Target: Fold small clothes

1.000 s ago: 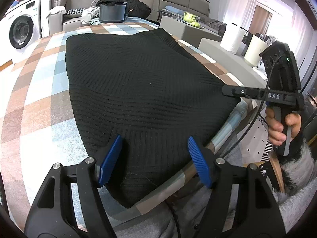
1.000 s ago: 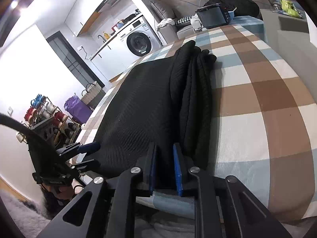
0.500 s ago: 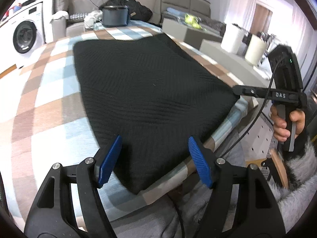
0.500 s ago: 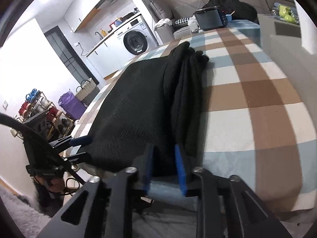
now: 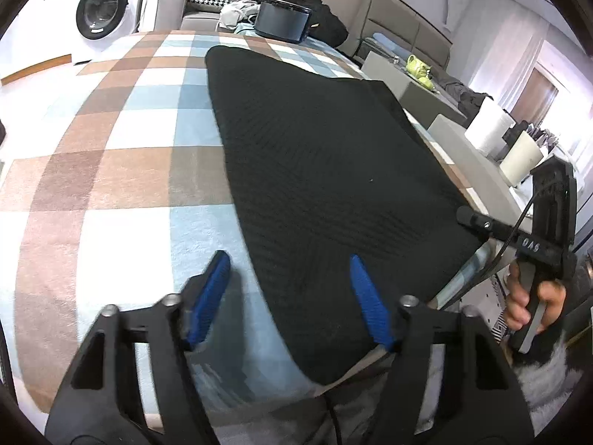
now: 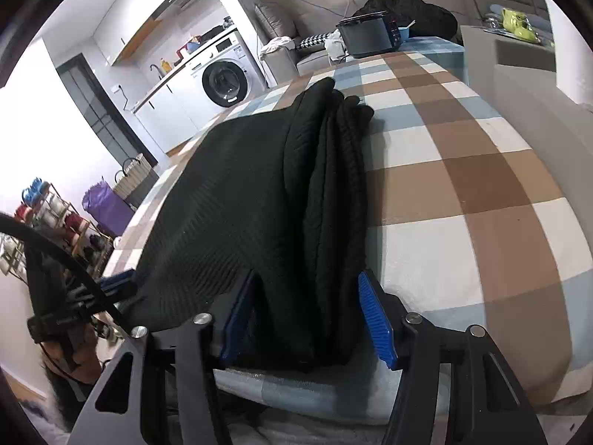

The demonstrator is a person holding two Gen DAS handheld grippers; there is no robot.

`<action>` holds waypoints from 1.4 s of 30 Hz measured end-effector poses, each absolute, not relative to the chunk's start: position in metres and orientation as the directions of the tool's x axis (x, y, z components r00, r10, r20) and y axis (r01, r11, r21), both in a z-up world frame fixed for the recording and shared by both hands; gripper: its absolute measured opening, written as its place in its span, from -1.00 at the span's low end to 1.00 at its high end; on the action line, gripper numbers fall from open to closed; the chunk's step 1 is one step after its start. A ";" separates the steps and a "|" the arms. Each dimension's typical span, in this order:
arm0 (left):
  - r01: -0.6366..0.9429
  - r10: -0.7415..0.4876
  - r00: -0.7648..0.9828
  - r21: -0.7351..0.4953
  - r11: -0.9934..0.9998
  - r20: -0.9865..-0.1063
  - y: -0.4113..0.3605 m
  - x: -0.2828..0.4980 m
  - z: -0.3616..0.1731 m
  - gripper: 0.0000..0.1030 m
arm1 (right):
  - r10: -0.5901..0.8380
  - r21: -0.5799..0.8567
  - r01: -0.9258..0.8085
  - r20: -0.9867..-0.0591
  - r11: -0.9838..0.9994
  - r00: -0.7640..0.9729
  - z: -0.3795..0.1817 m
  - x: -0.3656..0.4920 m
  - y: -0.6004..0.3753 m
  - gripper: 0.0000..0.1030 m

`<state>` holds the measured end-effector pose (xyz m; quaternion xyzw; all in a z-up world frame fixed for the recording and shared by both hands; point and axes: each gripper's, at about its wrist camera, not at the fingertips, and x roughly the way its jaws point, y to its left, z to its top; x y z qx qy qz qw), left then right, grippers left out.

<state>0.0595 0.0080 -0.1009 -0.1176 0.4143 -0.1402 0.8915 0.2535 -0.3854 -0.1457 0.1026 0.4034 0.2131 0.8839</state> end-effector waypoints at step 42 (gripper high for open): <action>0.100 -0.155 0.663 -0.119 0.988 -0.733 0.011 0.209 -0.086 -0.64 | 0.412 0.296 -0.291 -0.721 0.910 0.557 -0.142 0.364 -0.317 -0.46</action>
